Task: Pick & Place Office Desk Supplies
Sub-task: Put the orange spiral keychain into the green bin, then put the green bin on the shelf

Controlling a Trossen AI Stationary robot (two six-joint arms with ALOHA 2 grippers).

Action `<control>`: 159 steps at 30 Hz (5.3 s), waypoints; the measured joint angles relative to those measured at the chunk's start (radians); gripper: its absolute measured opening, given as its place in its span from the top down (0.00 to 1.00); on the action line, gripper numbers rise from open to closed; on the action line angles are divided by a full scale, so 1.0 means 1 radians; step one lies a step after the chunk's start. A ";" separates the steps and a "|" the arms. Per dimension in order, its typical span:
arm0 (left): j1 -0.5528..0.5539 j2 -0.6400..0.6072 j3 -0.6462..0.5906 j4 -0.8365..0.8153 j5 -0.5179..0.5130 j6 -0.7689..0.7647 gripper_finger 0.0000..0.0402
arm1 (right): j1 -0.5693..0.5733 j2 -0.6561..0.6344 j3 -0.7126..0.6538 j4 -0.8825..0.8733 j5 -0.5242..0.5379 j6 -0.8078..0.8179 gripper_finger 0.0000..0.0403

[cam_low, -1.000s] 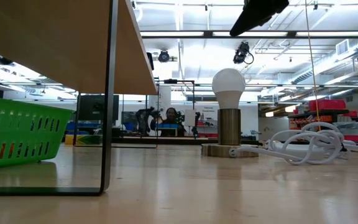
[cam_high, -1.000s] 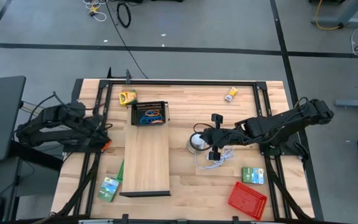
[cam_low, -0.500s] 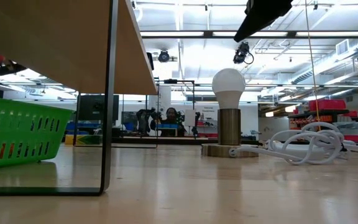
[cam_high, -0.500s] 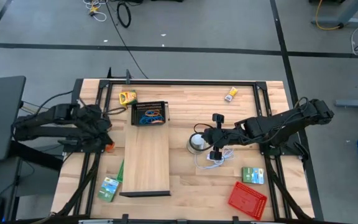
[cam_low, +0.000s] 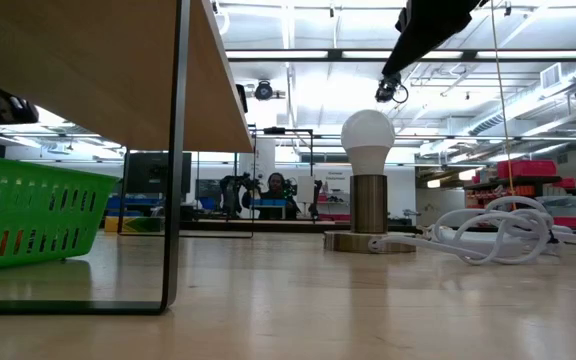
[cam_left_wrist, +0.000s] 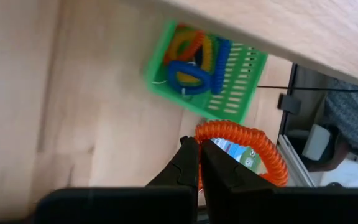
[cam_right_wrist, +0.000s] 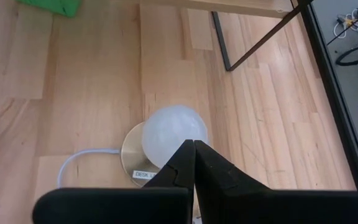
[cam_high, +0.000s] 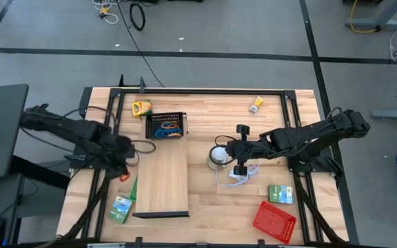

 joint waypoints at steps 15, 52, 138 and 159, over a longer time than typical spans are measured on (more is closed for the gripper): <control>-0.251 0.294 0.000 0.292 -0.181 -0.112 0.99 | 0.000 0.000 0.000 -0.034 -0.001 -0.008 0.98; -0.330 0.308 0.001 0.194 -0.301 -0.408 0.46 | 0.000 0.000 0.000 -0.038 -0.005 -0.024 0.98; -0.621 0.455 -0.032 0.167 -0.340 -0.676 0.98 | 0.003 0.000 0.000 -0.034 -0.011 -0.157 0.98; -0.676 0.309 -0.031 0.163 -0.306 -0.691 0.98 | 0.003 0.000 0.000 -0.031 -0.011 -0.154 0.98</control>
